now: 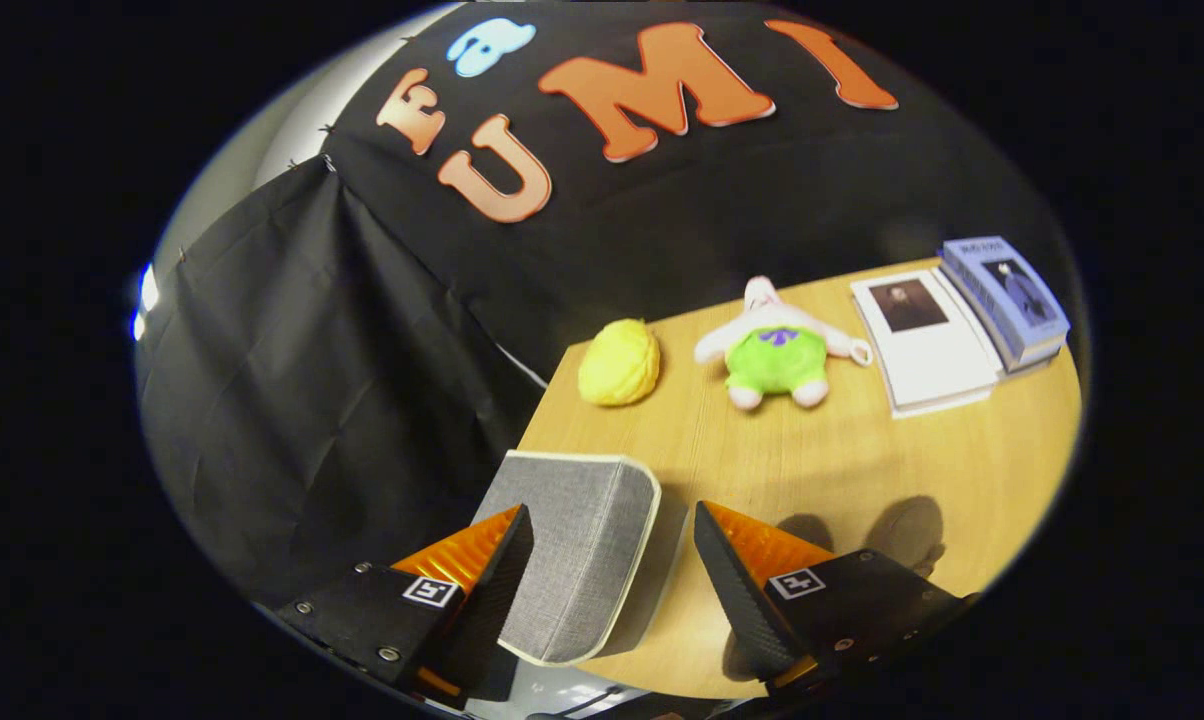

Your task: Open the storage box then place both shoes into the box .Put the left shoe in first, then the right shoe, with the right side of both shoes facing outward in a uniform manner.

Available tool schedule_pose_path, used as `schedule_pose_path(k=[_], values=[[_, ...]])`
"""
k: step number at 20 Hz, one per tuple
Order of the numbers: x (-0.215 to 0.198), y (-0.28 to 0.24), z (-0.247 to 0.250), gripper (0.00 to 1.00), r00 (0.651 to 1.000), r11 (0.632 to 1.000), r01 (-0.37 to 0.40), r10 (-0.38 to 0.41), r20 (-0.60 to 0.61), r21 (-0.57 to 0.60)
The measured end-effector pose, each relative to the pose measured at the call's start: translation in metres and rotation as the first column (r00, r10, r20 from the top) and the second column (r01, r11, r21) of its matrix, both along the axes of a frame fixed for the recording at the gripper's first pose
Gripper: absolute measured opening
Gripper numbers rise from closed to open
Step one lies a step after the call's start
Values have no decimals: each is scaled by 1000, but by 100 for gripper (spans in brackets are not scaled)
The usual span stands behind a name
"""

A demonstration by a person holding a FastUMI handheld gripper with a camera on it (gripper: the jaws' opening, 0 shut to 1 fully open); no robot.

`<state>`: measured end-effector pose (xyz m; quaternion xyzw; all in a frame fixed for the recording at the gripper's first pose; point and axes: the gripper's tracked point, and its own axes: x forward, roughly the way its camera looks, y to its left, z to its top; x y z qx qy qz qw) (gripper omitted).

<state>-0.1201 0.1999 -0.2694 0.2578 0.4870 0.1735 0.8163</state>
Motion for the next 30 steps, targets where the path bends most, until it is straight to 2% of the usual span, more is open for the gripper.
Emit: schedule_pose_path(k=[7, 10, 12, 14, 17, 21, 23, 24, 26, 27, 30], values=[[-24, 32, -66, 96, 985, 992, 46, -26, -171, 115], [-31, 46, -78, 96, 978, 986, 26, 8, -207, 162], [-29, 55, -77, 96, 970, 972, 68, -12, -241, 227], [-27, 58, -87, 96, 966, 968, 95, -33, -255, 233], [-38, 63, -102, 96, 956, 970, 81, -11, -294, 228], [-47, 80, -105, 96, 941, 938, 98, 22, -339, 334], [-48, 80, -107, 96, 920, 915, 166, -9, -393, 367], [-48, 80, -105, 96, 921, 914, 165, -9, -390, 369], [-46, 77, -103, 89, 917, 916, 169, -12, -398, 364], [-49, 73, -101, 78, 914, 920, 162, -4, -405, 357], [-47, 61, -94, 66, 930, 939, 115, 13, -368, 323]])
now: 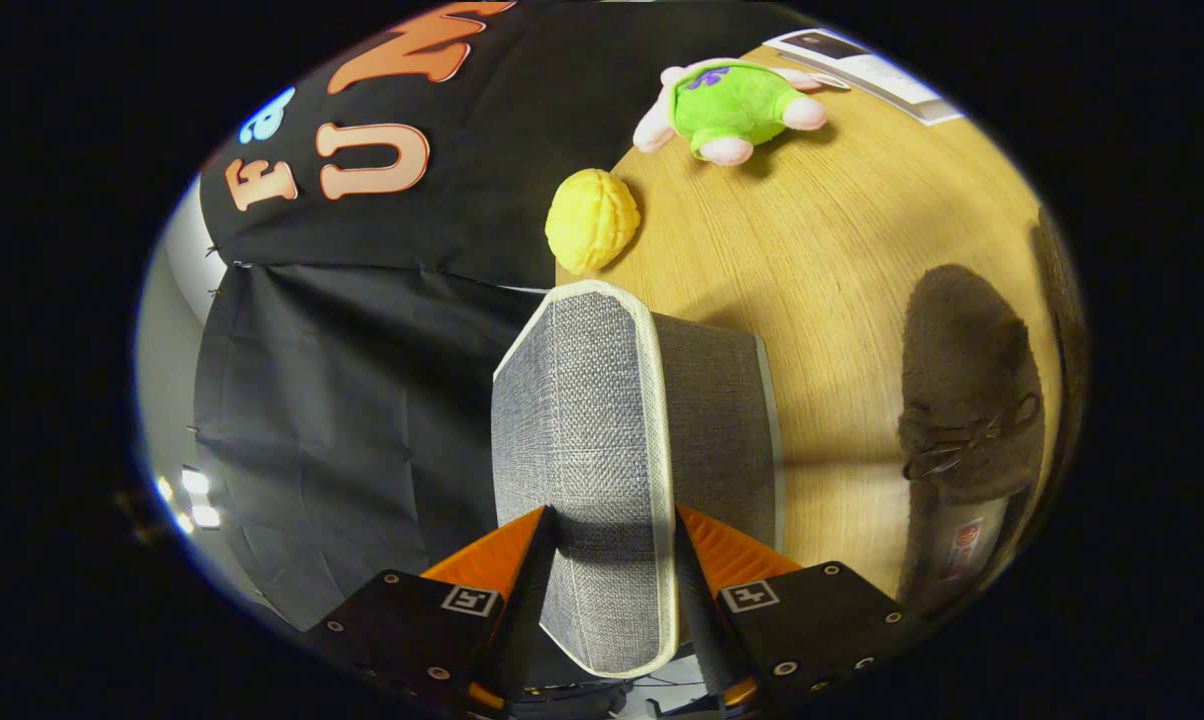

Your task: Open the storage box then place both shoes into the box .Put the left shoe in first, then the right shoe, with the right side of both shoes facing outward in a uniform manner.

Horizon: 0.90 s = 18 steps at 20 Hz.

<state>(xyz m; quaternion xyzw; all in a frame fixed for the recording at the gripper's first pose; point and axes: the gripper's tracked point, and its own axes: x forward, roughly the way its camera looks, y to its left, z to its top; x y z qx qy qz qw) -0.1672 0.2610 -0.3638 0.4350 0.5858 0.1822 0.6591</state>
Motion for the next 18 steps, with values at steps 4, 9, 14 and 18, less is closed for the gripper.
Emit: schedule_pose_path(k=[4, 9, 14, 18], values=[[7, -10, 17, 27, 997, 998, -27, 31, 65, -55], [17, 2, 46, 1, 997, 999, -32, 35, 71, -41], [39, 24, 121, 2, 972, 996, -87, 86, 220, -8], [60, 63, 166, 4, 933, 993, -121, 118, 339, -13]])
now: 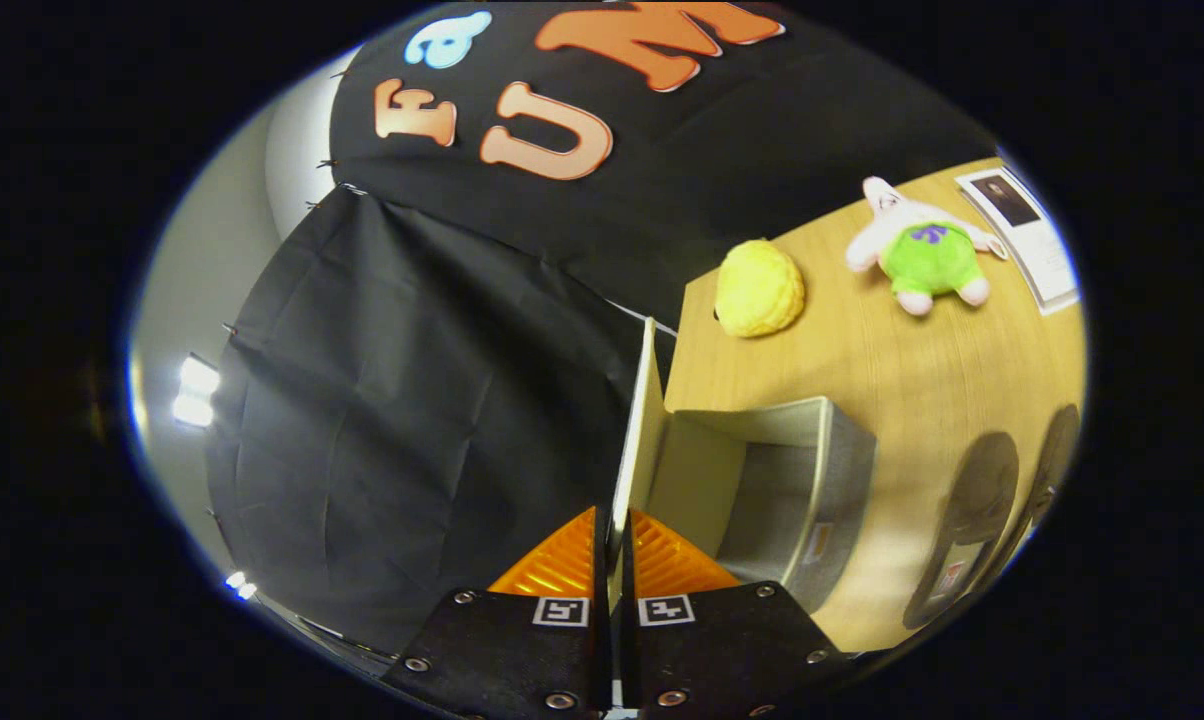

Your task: Open the storage box then place both shoes into the box .Put the left shoe in first, then the right shoe, with the right side of both shoes facing outward in a uniform manner.

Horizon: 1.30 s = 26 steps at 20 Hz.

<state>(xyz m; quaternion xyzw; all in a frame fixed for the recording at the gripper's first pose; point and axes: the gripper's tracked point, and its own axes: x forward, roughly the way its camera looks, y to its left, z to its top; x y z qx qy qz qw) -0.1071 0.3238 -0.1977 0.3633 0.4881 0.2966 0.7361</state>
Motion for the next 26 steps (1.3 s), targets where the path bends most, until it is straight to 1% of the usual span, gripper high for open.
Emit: schedule_pose_path(k=[2, 5, 8, 10, 11, 12, 14, 16, 17, 19, 20, 23, 26], values=[[5, 33, 15, 5, 998, 999, -38, 37, 44, 3], [4, 88, 11, 6, 998, 998, -55, 55, 23, -21], [-13, 141, -27, 7, 995, 995, -100, 100, -26, 12], [-29, 160, -45, 7, 994, 994, -90, 94, -63, 57], [-40, 162, -56, 8, 994, 996, -84, 86, -65, 28], [-45, 165, -63, 13, 995, 996, -89, 89, -51, -2], [-51, 160, -71, 40, 994, 993, -111, 110, -20, -32], [-56, 141, -78, 71, 993, 991, -115, 116, 8, -63], [-49, 134, -79, 85, 994, 990, -105, 107, 21, -91], [-45, 89, -88, 94, 996, 981, -65, 76, 56, -181], [-43, 60, -100, 95, 995, 968, -44, 63, 71, -245], [-38, -34, -140, 96, 996, 908, 26, 11, 84, -419], [-43, -112, -172, 96, 997, 852, 76, -48, 67, -518]])
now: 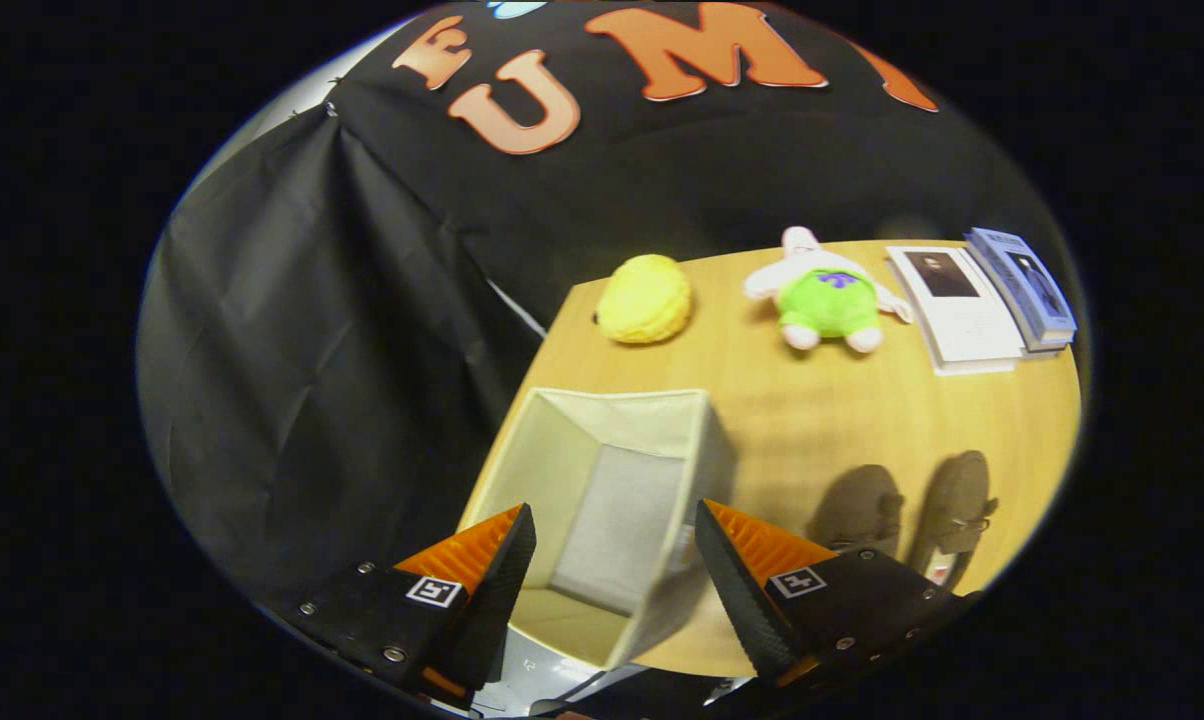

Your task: Open the storage box then place both shoes into the box .Put the left shoe in first, then the right shoe, with the right side of both shoes facing outward in a uniform manner.

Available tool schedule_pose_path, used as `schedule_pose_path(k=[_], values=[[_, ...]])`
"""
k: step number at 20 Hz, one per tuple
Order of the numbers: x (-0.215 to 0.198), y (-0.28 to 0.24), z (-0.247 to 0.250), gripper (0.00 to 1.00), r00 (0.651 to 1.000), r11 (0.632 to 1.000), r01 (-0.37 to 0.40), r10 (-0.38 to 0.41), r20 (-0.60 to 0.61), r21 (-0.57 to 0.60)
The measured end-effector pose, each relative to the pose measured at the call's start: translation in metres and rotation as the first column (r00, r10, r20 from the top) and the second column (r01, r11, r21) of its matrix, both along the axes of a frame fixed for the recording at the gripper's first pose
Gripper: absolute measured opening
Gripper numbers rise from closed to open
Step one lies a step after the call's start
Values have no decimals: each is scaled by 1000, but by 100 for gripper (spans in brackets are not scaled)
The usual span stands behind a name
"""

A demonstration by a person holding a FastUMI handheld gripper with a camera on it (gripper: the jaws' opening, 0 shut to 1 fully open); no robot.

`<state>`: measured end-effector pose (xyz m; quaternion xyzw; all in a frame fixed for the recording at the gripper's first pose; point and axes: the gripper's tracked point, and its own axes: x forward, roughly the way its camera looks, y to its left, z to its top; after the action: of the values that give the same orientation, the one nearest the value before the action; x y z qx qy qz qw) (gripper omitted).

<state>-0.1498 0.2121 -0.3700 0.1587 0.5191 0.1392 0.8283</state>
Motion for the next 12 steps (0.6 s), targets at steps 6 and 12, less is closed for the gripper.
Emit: schedule_pose_path(k=[6, 12], values=[[-59, -113, -62, 90, 996, 985, -4, -12, -90, -174], [-85, -148, -118, 70, 990, 961, -92, 61, -127, -260]])
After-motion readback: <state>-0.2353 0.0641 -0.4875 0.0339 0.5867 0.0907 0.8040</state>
